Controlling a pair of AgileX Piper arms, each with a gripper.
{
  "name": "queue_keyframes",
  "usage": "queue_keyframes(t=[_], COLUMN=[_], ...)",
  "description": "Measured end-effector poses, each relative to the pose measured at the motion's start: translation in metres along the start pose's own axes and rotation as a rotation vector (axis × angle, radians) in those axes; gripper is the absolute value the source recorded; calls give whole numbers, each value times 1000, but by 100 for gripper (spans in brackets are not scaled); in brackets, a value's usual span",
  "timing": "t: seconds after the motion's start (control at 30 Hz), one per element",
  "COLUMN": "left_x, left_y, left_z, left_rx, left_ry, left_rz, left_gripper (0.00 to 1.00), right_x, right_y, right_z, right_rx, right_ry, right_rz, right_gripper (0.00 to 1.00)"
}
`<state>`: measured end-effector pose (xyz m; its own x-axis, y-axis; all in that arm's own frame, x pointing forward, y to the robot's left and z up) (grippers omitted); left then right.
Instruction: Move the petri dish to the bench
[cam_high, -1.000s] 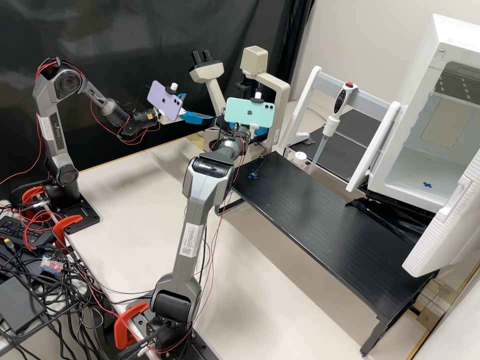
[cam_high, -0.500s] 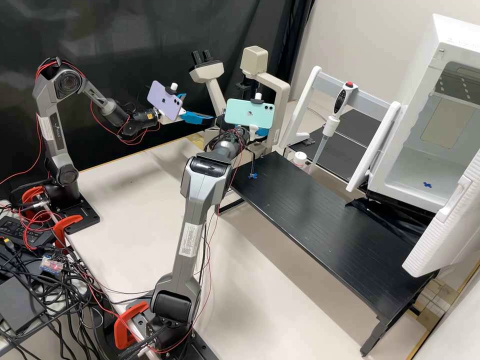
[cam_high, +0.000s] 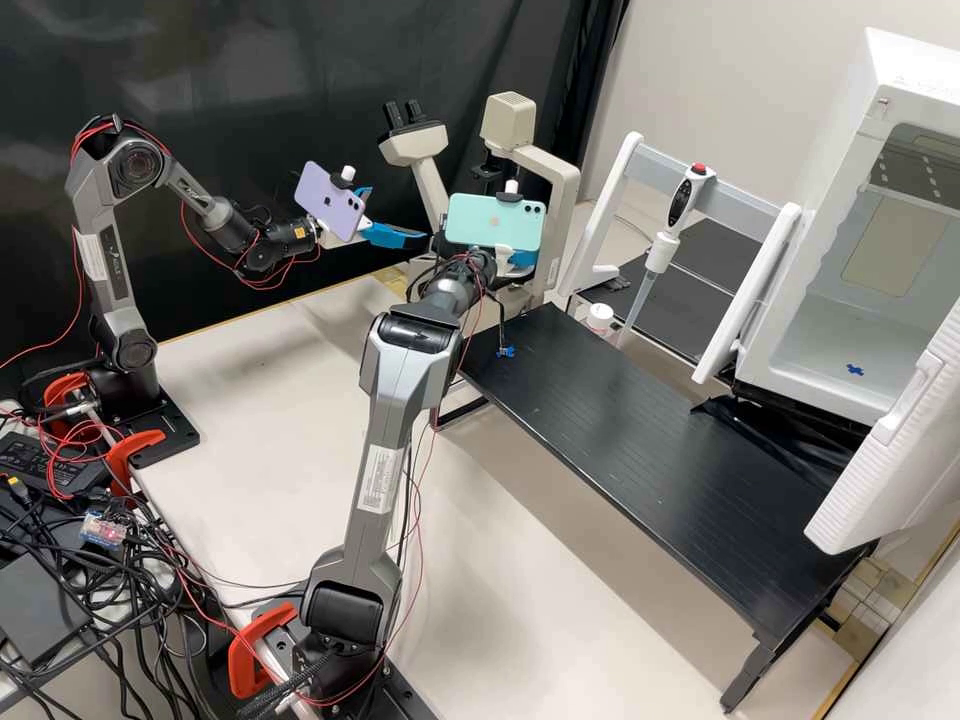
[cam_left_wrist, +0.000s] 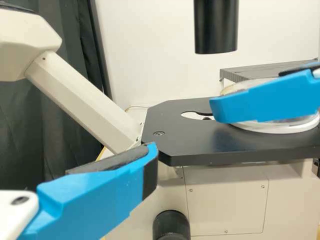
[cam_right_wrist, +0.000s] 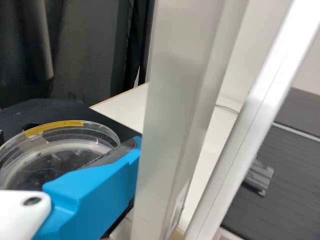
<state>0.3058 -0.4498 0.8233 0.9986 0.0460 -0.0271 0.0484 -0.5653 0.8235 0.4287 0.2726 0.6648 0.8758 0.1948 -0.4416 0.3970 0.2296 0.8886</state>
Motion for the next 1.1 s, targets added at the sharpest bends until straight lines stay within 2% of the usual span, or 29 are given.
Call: queue_keyframes(t=[0.07,0.2,0.57,0.67,0.8,0.93,0.97,1.1], left_x=[0,0,0,0,0,0,0,0], left_y=[0,0,0,0,0,0,0,0], left_z=[0,0,0,0,0,0,0,0], left_rx=[0,0,0,0,0,0,0,0], left_ry=[0,0,0,0,0,0,0,0], left_rz=[0,0,0,0,0,0,0,0], left_gripper=[100,100,100,100,100,100,100,100], right_x=[0,0,0,0,0,-1,-1,-1], right_y=[1,0,-1,-3,-6,-7,-6,-7], right_z=[-1,0,1,4,8,9,9,9], right_rx=[-1,33,48,39,73,61,55,28], right_ry=[1,-8,-12,-17,-27,-26,-25,-20], right_rz=[-2,-8,-17,-24,-18,-10,-7,-7], right_gripper=[0,0,0,0,0,0,100,100])
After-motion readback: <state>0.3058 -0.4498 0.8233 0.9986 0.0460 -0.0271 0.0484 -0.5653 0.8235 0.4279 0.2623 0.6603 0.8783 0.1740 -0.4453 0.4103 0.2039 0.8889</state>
